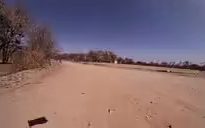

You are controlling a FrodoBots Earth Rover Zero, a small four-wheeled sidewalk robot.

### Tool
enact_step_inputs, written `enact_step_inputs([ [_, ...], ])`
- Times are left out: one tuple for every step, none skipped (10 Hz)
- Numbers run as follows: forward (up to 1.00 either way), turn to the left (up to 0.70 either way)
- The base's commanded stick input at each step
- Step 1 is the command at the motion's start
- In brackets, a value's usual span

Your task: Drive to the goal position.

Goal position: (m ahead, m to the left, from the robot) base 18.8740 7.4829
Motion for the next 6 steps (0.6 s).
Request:
enact_step_inputs([
  [1.0, 0.0],
  [1.0, 0.0],
  [1.0, 0.0],
  [1.0, 0.0],
  [1.0, 0.0],
  [1.0, 0.0],
])
